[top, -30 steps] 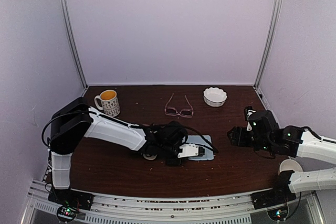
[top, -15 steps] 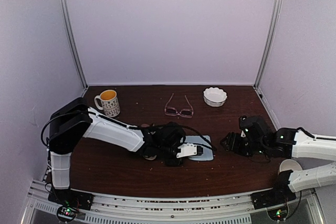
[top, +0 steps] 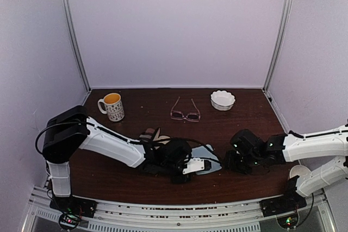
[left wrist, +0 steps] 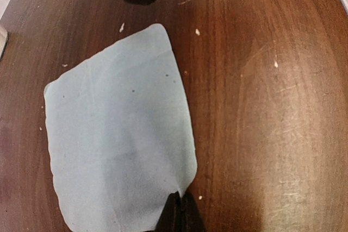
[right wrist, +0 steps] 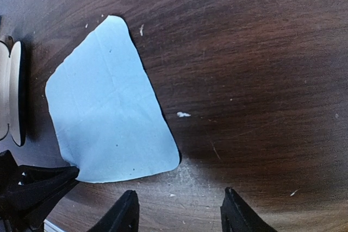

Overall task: Organize the sunglasses
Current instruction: Pick up the corner of the glasses cleaning cloth from the center of the board.

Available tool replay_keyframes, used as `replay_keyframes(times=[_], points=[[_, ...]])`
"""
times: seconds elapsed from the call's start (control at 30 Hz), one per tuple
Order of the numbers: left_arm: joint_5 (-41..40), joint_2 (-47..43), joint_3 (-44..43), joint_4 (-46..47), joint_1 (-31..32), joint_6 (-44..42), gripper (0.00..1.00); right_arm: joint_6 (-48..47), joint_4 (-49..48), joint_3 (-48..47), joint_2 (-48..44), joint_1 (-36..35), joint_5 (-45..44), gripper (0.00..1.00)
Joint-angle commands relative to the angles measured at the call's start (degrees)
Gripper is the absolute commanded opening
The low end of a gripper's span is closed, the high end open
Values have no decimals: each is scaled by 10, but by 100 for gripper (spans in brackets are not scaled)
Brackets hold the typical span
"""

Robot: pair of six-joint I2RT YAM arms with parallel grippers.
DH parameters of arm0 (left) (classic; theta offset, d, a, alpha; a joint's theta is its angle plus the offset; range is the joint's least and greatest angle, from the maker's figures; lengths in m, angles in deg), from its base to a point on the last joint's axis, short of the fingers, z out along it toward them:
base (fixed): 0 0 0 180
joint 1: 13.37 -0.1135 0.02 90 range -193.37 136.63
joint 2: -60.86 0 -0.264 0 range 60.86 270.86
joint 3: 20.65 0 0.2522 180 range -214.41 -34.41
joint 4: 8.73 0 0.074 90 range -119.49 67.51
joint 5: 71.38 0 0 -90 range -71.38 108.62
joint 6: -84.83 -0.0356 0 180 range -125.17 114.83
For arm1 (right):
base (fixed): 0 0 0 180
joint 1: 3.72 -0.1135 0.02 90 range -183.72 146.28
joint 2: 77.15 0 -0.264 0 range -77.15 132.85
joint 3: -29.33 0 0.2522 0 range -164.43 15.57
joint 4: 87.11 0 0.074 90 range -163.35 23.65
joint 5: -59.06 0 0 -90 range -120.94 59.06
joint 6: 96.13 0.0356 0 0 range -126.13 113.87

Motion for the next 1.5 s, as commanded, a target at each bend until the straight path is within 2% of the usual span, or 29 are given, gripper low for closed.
replay_keyframes(times=[0.0,0.43,0.9,1.03,1.2,1.47], points=[[13,-16,18,14,7,33,0,1,-17,-39,37,-7,13,50],[7,-20,27,16,14,50,0,-1,-22,-75,132,-30,14,45],[0,-22,34,16,17,60,0,-3,-3,-93,175,-35,-5,46],[-1,-22,35,19,17,62,0,-4,-13,-88,181,-35,0,41],[-1,-23,36,21,17,62,0,-8,-18,-89,196,-36,-1,27],[-4,-22,39,21,17,64,0,-13,-25,-91,215,-36,0,11]])
